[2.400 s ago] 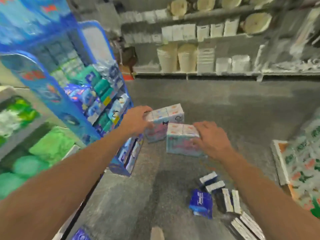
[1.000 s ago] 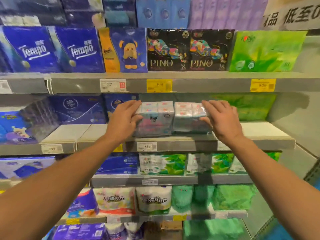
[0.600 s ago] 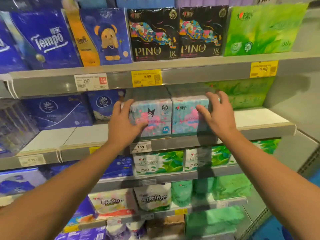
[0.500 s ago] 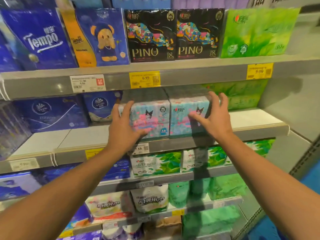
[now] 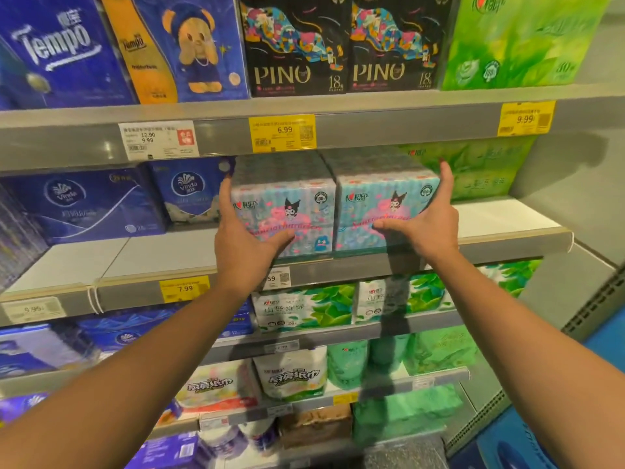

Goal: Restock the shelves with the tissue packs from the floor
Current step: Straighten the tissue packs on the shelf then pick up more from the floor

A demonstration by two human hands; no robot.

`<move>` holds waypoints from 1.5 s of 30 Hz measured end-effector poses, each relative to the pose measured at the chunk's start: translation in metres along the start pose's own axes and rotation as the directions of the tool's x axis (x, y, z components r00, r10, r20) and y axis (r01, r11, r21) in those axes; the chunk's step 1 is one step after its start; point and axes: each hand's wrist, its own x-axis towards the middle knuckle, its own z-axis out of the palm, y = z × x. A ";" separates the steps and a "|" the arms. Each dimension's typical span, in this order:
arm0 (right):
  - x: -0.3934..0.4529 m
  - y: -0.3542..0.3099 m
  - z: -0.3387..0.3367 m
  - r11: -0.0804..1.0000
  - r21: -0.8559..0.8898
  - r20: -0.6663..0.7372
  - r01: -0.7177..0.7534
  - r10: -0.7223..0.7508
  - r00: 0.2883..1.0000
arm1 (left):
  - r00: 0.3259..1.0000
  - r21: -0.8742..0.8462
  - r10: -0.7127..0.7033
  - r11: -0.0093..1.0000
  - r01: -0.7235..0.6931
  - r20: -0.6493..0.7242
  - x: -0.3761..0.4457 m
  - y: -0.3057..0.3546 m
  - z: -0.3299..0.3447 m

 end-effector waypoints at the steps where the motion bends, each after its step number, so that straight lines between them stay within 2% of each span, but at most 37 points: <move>1: 0.000 0.003 0.001 1.000 0.016 -0.006 0.003 -0.003 1.000 | 1.000 -0.036 -0.017 0.999 0.016 -0.012 -0.002 0.001 0.004; 5: 0.003 0.016 0.005 0.996 0.090 0.022 -0.009 0.007 1.000 | 0.988 -0.123 -0.143 0.983 0.134 -0.066 -0.003 0.003 0.017; 9: 0.009 0.022 0.008 0.998 0.063 0.027 -0.021 0.019 0.999 | 0.976 -0.123 -0.189 0.977 0.175 -0.111 -0.003 0.007 0.025; 16: 0.014 0.027 0.009 1.000 0.015 0.026 -0.006 0.005 1.000 | 0.978 -0.039 -0.163 0.986 0.160 -0.129 -0.005 0.004 0.026; 21: 0.007 0.022 0.006 0.999 0.009 0.044 -0.043 0.043 0.998 | 0.987 0.027 -0.145 0.989 0.148 -0.072 -0.004 0.006 0.020; 23: -0.003 0.016 0.001 0.997 -0.036 0.030 -0.065 0.066 0.997 | 0.984 0.040 -0.130 0.990 0.135 -0.121 -0.012 0.012 0.016; 25: -0.021 0.010 -0.004 0.993 -0.094 -0.004 -0.070 0.070 0.998 | 0.980 0.123 -0.052 0.989 0.077 -0.195 -0.031 0.019 0.012; 27: -0.044 0.003 -0.010 0.987 -0.148 -0.024 -0.057 0.054 0.998 | 0.972 0.242 0.143 0.966 -0.095 -0.188 -0.055 0.020 0.008; 29: -0.072 -0.004 -0.017 0.977 -0.208 -0.018 -0.048 0.045 0.999 | 0.960 0.270 0.266 0.934 -0.234 -0.086 -0.077 0.015 0.009; 32: -0.121 -0.009 -0.030 0.941 -0.335 -0.017 -0.054 0.051 0.999 | 0.936 0.177 0.310 0.924 -0.338 0.167 -0.105 0.012 0.018; 35: -0.181 -0.004 -0.053 0.889 -0.447 -0.090 -0.105 0.072 0.993 | 0.854 0.034 0.330 0.927 -0.374 0.402 -0.135 0.020 0.028; 38: -0.255 0.002 -0.087 0.815 -0.533 -0.189 -0.226 0.145 0.971 | 0.730 -0.074 0.372 0.911 -0.406 0.573 -0.177 0.037 0.043; 42: -0.364 0.006 -0.152 0.707 -0.567 -0.364 -0.422 0.244 0.899 | 0.483 -0.252 0.449 0.873 -0.418 0.752 -0.262 0.076 0.061; 45: -0.454 0.003 -0.209 0.596 -0.569 -0.505 -0.567 0.291 0.813 | 0.290 -0.405 0.551 0.804 -0.435 0.783 -0.345 0.110 0.067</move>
